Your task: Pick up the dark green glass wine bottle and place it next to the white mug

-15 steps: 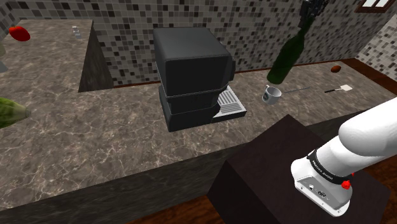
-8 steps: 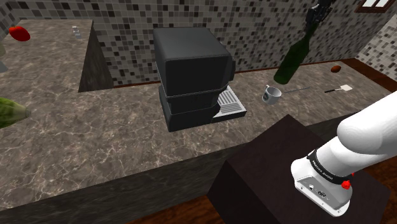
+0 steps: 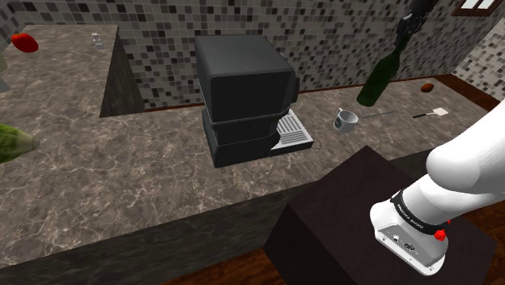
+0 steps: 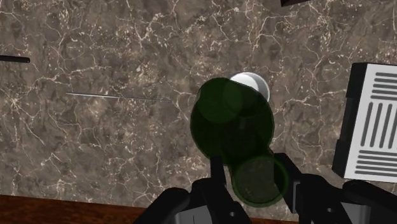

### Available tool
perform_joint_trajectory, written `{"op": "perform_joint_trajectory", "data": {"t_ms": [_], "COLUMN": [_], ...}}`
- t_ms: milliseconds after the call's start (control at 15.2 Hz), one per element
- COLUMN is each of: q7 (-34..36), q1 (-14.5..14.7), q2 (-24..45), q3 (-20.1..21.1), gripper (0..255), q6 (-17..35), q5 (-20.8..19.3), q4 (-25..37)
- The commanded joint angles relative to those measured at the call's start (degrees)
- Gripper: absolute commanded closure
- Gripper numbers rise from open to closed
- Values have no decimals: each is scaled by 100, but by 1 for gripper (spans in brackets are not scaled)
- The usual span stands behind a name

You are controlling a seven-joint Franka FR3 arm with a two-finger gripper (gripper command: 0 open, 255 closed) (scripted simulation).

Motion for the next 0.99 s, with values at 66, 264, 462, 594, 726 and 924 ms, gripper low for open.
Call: {"op": "perform_joint_trajectory", "data": {"t_ms": [66, 264, 462, 594, 726, 924], "q7": [-369, -433, -436, -439, -443, -451], "q1": [-288, -347, -336, -331, -327, -324], "q2": [600, 725, 737, 752, 772, 812], "q3": [-92, -91, -84, -79, -74, -66], "gripper": [255, 255, 255, 255, 255, 255], "q6": [-85, 51, 276, 424, 569, 782], "q5": [204, 244, 251, 258, 267, 283], "q4": [666, 649, 434, 301, 174, -1]}}
